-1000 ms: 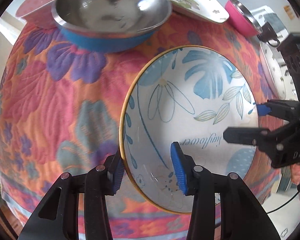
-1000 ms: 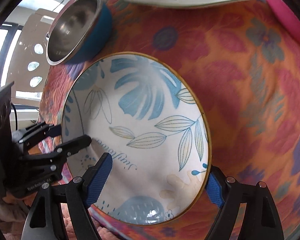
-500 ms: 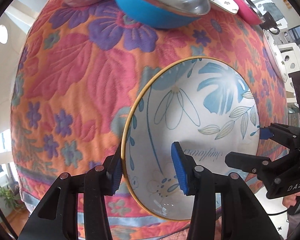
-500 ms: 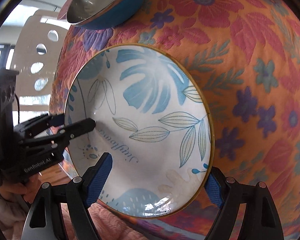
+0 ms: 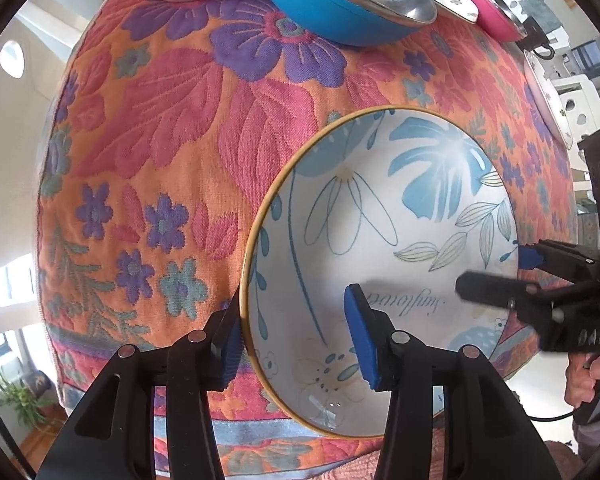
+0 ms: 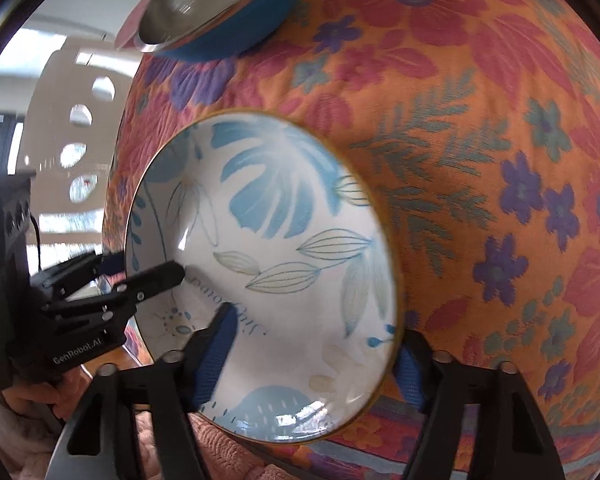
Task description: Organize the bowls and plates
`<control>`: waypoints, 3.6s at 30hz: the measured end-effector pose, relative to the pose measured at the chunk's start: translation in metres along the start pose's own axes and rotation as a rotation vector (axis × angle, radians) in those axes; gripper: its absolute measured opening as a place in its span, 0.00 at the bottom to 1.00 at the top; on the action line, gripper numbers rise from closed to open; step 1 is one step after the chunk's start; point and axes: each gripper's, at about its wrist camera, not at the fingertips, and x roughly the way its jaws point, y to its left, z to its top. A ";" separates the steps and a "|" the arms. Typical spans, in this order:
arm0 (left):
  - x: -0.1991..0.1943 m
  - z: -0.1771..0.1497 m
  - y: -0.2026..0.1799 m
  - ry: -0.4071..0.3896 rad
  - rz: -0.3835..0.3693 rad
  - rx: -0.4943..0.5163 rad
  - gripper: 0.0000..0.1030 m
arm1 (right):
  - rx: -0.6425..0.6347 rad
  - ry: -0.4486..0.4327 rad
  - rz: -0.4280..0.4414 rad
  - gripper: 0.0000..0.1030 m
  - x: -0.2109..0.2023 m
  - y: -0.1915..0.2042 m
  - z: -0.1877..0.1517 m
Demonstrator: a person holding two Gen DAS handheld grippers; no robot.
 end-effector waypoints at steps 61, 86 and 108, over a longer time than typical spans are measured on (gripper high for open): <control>-0.056 -0.015 -0.060 -0.153 0.269 -0.612 0.41 | -0.501 0.114 0.100 0.45 -0.083 -0.078 0.001; 0.017 0.162 -0.333 -0.085 0.082 -0.365 0.43 | -0.324 -0.173 -0.035 0.45 -0.236 -0.286 0.143; 0.085 0.203 -0.375 0.016 -0.009 -0.410 0.48 | -0.211 -0.112 -0.127 0.63 -0.177 -0.337 0.205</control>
